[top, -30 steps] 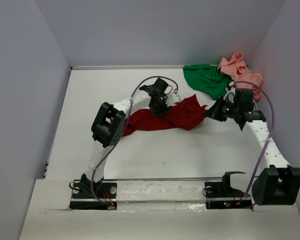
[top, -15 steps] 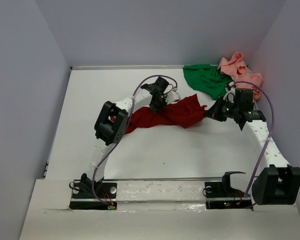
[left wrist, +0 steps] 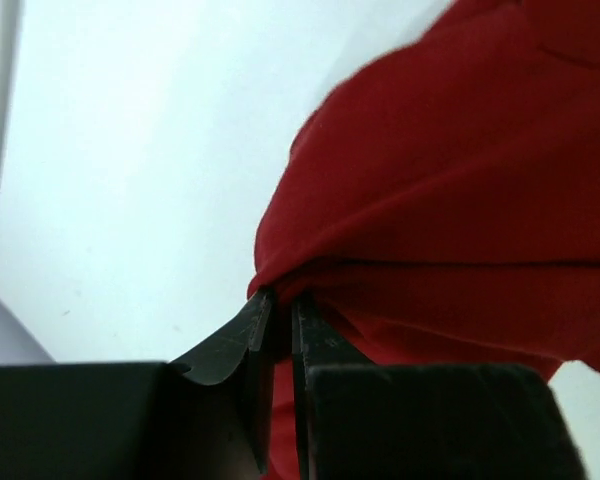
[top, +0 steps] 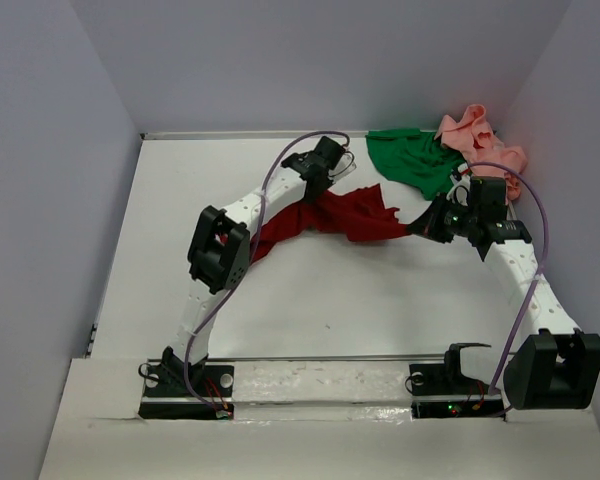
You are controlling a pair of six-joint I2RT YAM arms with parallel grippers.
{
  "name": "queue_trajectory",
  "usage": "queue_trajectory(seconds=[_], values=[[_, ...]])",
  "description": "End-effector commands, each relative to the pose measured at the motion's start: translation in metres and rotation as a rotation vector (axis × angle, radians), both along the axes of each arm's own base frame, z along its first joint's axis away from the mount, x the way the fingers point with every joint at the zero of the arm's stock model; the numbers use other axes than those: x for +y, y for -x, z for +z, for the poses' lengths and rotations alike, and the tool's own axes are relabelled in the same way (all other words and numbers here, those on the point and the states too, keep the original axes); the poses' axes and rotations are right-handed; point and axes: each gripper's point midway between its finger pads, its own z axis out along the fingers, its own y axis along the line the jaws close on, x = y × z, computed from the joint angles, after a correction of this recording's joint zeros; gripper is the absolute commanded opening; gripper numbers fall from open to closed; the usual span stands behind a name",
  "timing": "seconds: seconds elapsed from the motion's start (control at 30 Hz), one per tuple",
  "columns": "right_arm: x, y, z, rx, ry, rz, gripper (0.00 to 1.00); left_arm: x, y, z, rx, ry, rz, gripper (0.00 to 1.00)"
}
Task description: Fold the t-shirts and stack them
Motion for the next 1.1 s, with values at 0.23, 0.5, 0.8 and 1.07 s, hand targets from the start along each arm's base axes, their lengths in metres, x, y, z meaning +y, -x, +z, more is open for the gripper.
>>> queue_trajectory(seconds=[0.23,0.5,0.8,1.07], values=[[-0.001,-0.009,0.013,-0.058,-0.008,-0.001,0.00,0.000,0.080,0.019,-0.037,-0.099,0.262,0.22],[0.000,-0.011,0.018,-0.069,-0.010,0.001,0.00,-0.012,0.137,-0.060,0.201,-0.056,0.242,0.22],[0.000,-0.013,0.021,-0.074,-0.012,0.002,0.00,-0.023,0.154,-0.064,0.236,0.049,0.316,0.37],[0.001,-0.012,0.020,-0.070,-0.016,0.004,0.00,-0.009,0.098,0.005,-0.022,0.192,0.424,0.50]])
